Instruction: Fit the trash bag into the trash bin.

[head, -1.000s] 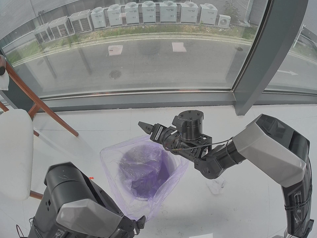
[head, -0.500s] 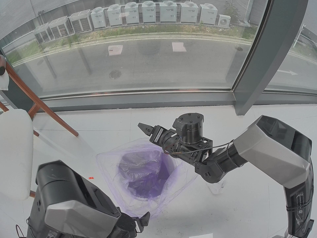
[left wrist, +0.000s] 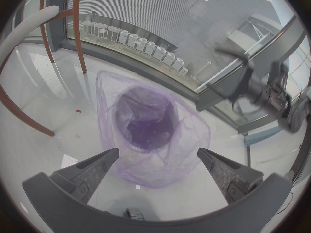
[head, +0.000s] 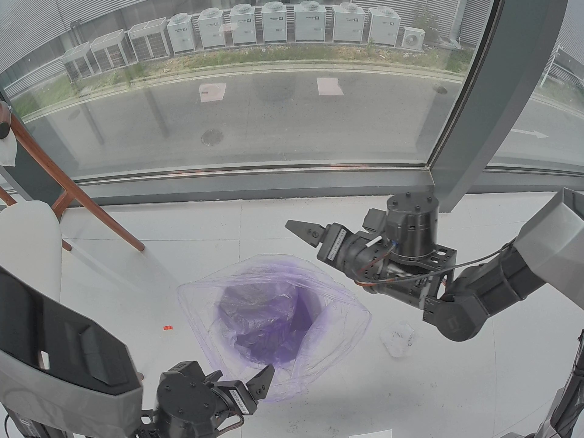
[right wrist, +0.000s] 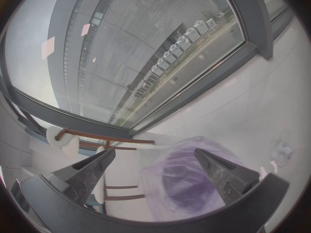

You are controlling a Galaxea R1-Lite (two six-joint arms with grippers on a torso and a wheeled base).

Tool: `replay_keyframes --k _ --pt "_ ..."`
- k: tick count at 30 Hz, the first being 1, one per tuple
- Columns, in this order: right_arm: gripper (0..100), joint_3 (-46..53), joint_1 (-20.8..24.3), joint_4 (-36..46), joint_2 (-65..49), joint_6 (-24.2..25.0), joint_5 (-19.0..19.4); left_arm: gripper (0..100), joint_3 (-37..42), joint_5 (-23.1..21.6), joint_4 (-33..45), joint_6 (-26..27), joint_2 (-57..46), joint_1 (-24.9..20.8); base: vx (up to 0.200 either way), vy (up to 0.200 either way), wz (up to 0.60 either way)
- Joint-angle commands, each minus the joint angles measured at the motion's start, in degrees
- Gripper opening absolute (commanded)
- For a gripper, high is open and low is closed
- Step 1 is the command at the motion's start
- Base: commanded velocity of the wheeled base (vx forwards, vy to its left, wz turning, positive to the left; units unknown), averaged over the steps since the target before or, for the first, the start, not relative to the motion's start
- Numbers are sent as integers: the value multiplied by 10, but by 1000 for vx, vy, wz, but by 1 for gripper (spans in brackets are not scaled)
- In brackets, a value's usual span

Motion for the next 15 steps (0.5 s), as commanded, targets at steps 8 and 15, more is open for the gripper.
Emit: replay_keyframes --k 8,15 --pt "100 216 -299 2 -27 -292 72 100 -11 0 -11 5 -109 41 0 0 0" --pt "100 198 -337 0 49 -358 96 100 -4 -5 -11 11 -125 41 0 0 0"
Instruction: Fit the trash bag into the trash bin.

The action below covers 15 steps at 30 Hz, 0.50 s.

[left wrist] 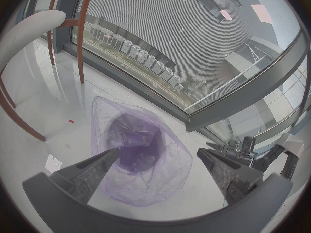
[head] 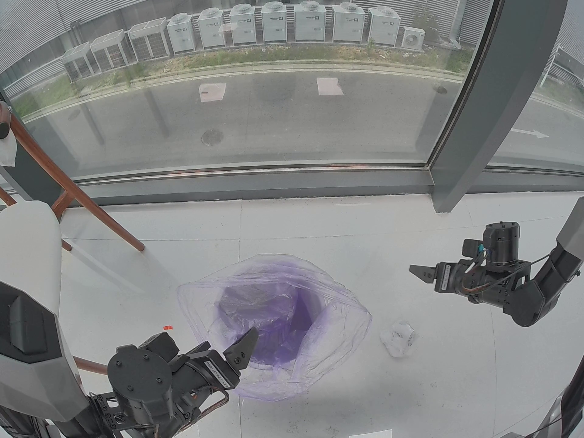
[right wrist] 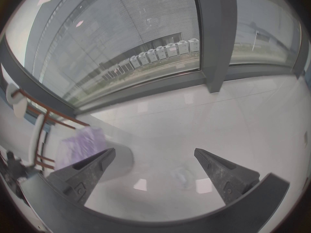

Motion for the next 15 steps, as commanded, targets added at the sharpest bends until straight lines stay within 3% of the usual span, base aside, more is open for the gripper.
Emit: replay_keyframes --k 1,5,15 --pt "100 -5 -51 5 76 -9 26 100 5 -8 -10 3 -36 8 0 0 0" --pt "100 -25 -46 1 126 -4 26 100 24 -36 -10 3 -43 19 -150 0 0" --pt "100 -111 -31 7 204 -1 26 100 26 -37 -10 7 -52 21 -200 0 0"
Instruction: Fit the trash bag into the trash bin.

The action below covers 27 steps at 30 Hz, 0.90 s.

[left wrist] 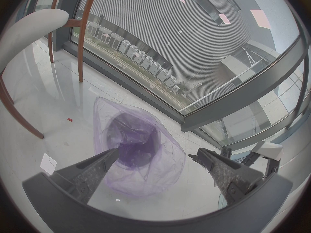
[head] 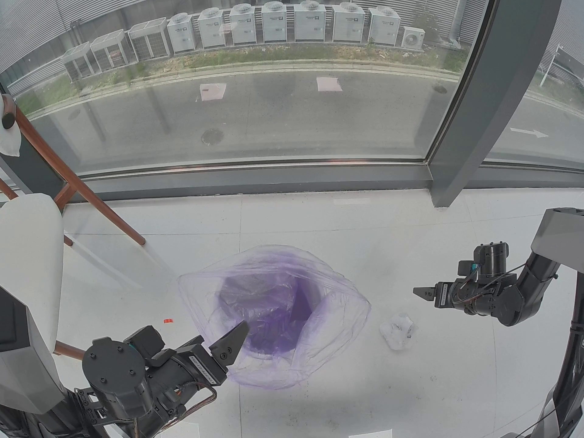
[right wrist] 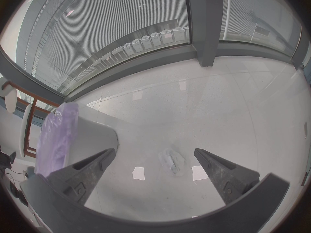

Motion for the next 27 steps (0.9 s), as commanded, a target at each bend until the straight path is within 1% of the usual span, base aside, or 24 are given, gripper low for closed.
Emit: replay_keyframes --k 1,2,5,6,10,11,12,14,15,18,19,22,25,27 --pt "100 -56 6 3 82 1 -1 100 8 -1 -10 3 -9 2 -200 0 0" --pt "100 -56 6 3 82 1 -1 100 8 -1 -10 3 -9 2 -200 0 0" --pt "100 -121 3 27 115 2 -3 100 6 2 -10 10 -17 13 -200 0 0" --pt "100 -134 2 41 119 2 -3 100 4 2 -10 18 -22 21 0 0 0" --pt "100 -180 1 112 121 3 -2 100 -14 -15 -10 76 -58 77 0 0 0" --pt "100 -180 1 112 121 3 -2 100 -14 -15 -10 76 -58 77 0 0 0" --pt "100 -201 1 131 126 1 -2 100 -22 -36 -10 97 -68 107 0 0 0" --pt "100 -234 3 142 145 -1 -2 100 -28 -67 -10 113 -69 139 0 0 0" --pt "100 -250 5 147 152 -1 -3 100 -31 -75 -10 119 -69 147 0 0 0" --pt "100 -284 5 158 168 -1 -3 100 -44 -75 -10 126 -65 153 0 0 0" --pt "100 -317 2 184 180 -1 -4 100 -52 -75 -10 126 -65 152 0 0 0" --pt "100 -361 1 222 189 -1 -4 100 -49 -75 -10 126 -65 151 0 0 0" --pt "100 -376 0 237 198 -4 -4 100 -47 -75 -10 126 -68 151 0 0 0" --pt "100 -400 -4 268 210 -9 -3 100 -49 -75 -10 126 -69 152 0 0 0"
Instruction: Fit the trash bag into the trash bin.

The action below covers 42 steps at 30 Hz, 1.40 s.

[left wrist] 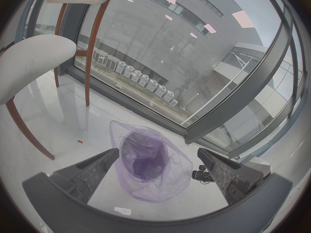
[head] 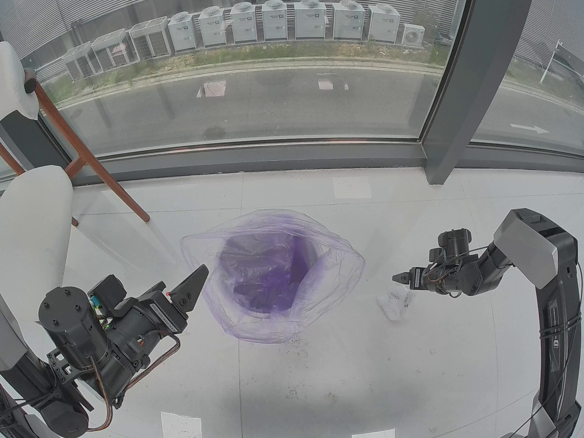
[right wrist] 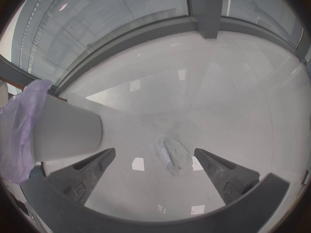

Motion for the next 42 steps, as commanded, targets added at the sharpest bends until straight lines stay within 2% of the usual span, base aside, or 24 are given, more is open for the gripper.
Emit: replay_keyframes --k 1,6,13,18,19,22,26,37,42 --pt "100 -56 -6 31 42 -7 1 100 -4 -1 -10 1 -5 5 0 0 0" --pt "100 -125 -9 47 89 -12 3 100 -1 0 -10 1 -1 5 0 0 0" --pt "100 -174 -6 105 112 -16 4 100 1 0 -10 1 -1 4 0 0 0" --pt "100 -197 -5 118 125 -19 6 100 13 0 -10 1 -1 4 0 0 0" --pt "0 -203 -4 118 129 -19 6 100 13 0 -10 1 -1 5 0 0 0" --pt "0 -222 -3 126 141 -20 6 100 14 0 -10 1 -1 4 0 0 0" --pt "0 -250 -3 190 146 -25 7 100 16 0 -10 2 -1 4 0 0 0" --pt "0 -268 -6 194 151 -28 7 100 14 0 -10 2 -1 4 0 0 0" --pt "0 -212 -18 239 14 -22 29 100 15 0 -10 3 -4 4 0 0 0"
